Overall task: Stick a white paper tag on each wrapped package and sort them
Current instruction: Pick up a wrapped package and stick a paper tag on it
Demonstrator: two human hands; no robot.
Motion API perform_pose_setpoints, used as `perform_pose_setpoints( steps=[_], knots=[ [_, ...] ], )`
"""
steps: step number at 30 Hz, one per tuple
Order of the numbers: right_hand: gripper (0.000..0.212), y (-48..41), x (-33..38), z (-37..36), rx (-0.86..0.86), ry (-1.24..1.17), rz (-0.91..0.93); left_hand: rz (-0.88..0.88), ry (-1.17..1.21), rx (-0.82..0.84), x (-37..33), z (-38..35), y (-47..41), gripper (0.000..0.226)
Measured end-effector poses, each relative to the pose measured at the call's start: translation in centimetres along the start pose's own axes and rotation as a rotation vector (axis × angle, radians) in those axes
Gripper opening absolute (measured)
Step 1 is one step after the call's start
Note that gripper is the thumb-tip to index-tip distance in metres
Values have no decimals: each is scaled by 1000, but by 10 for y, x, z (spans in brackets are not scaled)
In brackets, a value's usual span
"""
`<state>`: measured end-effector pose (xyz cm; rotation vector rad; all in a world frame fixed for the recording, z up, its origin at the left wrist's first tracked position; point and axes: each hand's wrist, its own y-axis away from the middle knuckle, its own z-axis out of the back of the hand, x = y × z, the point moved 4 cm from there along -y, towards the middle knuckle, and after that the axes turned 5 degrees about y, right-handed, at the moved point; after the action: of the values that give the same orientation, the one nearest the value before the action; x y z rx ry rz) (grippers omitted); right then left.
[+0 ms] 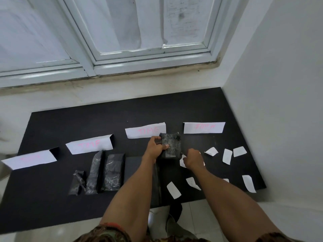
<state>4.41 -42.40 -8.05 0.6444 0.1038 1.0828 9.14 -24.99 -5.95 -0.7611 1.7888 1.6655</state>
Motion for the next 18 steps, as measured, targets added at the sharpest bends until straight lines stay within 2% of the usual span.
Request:
perform_pose_setpoints(
  steps=[11,14,18],
  knots=[
    [19,-6,-2,-3,-96,21,-19,10,271,-49,-5,13,0,48],
    [14,-3,3,17,-209,-105,38,-8,322,-62,-14,18,5,47],
    [8,3,25,67,-349,-337,214,-60,376,-43,-37,25,16,43]
  ],
)
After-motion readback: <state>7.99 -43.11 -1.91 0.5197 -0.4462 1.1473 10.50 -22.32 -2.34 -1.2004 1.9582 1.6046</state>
